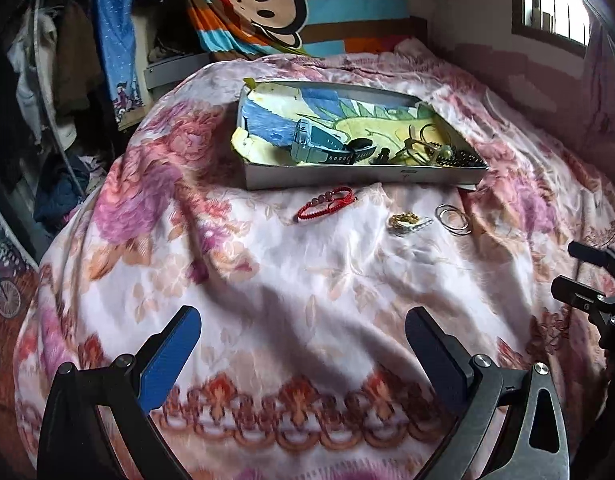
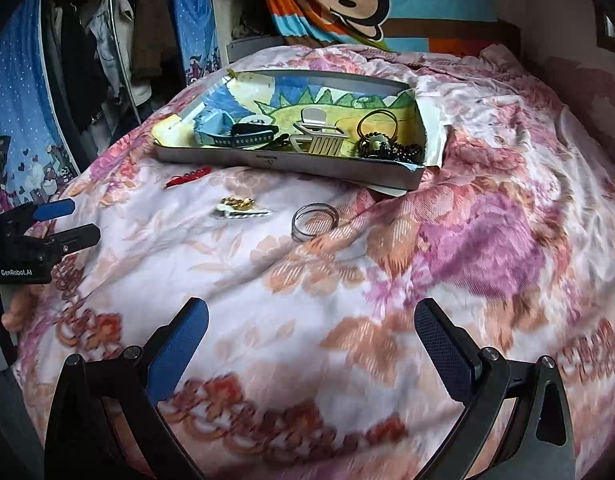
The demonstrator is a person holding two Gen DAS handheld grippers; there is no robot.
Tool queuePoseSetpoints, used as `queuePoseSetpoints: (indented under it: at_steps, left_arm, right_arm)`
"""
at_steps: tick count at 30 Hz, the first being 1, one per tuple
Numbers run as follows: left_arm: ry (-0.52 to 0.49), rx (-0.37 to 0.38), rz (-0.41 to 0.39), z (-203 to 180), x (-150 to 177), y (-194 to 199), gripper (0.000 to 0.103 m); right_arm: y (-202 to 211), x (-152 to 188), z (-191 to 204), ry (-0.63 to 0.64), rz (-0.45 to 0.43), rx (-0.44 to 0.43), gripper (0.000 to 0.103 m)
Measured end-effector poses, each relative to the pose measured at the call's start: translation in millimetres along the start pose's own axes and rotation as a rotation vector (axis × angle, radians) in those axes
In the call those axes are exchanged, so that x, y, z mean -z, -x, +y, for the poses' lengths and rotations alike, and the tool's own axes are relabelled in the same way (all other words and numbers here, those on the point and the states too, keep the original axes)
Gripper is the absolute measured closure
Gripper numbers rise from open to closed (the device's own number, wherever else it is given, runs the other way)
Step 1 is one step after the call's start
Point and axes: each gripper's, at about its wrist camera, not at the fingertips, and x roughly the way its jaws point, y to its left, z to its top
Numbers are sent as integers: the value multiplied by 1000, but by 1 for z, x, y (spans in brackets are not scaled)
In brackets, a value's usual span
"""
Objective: Organize jewelry
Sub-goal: 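Grasp the red bead bracelet with the left tool while the right tool grasps the white hairclip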
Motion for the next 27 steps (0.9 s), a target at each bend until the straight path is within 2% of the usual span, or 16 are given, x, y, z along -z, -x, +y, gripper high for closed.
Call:
queuePoseSetpoints:
  at_steps: [3, 9, 19, 20, 22, 25, 27]
  left_arm:
    - [-6, 10, 6, 1, -10, -13, 0]
    - [42, 59, -4, 8, -33, -42, 0]
    - [5, 29, 9, 7, -59, -84, 0]
    - [2, 32, 10, 6, -60, -86, 0]
    - [-1, 39, 10, 5, -63, -89, 3]
    - [10, 55, 24, 8, -66, -97, 14]
    - [29, 71, 44, 11, -68, -104, 26]
  right_arm:
    - [-10, -11, -2, 0, -2, -18, 2]
    - [-36, -30, 4, 62, 3, -19, 2]
    - [-76, -54, -1, 28, 28, -97, 3]
    - [-78, -55, 0, 28, 26, -108, 4]
    - [-81, -57, 2, 30, 23, -132, 19]
    - [-87, -60, 6, 47, 21, -173, 30]
    - [-91, -61, 12, 66, 28, -203, 33]
